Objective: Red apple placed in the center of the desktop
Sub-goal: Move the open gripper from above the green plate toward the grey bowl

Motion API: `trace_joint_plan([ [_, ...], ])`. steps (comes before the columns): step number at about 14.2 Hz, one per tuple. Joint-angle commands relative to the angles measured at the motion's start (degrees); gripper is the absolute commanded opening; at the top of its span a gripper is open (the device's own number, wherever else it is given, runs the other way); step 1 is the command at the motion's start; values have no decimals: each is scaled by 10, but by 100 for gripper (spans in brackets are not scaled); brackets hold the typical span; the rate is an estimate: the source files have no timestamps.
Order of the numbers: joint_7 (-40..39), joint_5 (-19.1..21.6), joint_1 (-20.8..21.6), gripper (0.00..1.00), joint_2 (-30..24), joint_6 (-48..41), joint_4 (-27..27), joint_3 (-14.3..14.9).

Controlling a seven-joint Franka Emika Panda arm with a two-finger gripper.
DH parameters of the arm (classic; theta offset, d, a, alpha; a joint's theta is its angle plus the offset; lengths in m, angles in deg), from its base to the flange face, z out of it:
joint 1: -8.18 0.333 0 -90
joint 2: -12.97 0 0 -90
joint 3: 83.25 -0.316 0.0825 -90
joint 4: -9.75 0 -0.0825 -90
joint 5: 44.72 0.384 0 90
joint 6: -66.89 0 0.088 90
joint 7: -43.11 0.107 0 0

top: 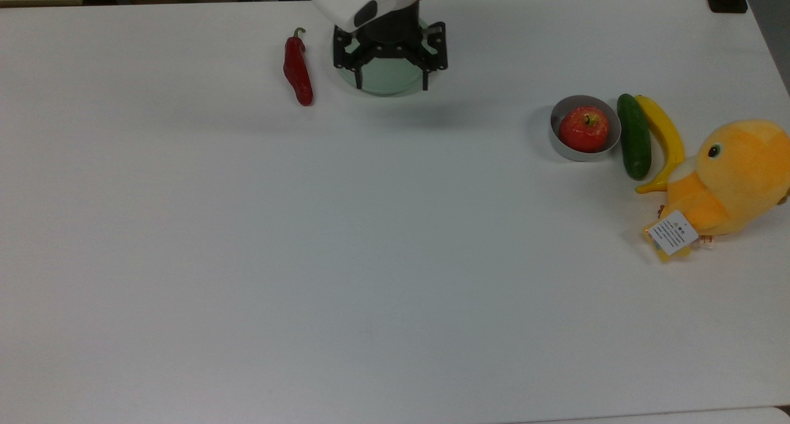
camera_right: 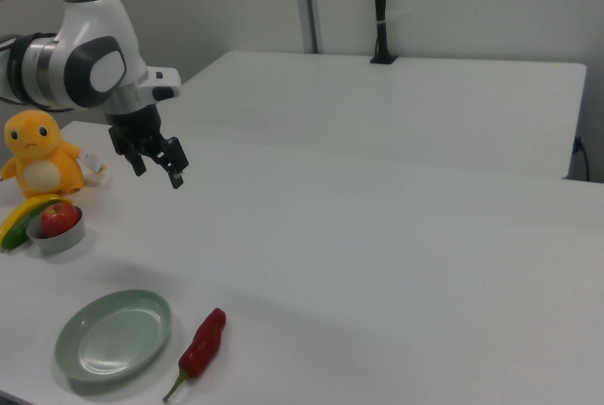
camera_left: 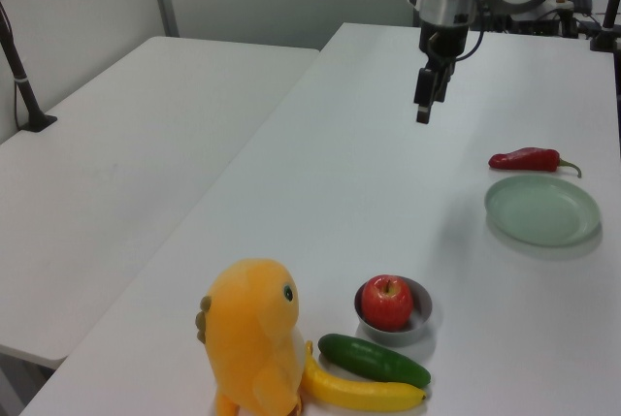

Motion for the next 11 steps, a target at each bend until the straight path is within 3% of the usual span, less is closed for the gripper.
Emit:
trace_joint_plan([
  [1,87,9,42,100,31,16,33,0],
  [3,148,8,76,100,31,15,36,-5],
  [8,194,9,108,100,68,22,60,-74],
  [11,229,1,166,100,107,23,106,-77],
])
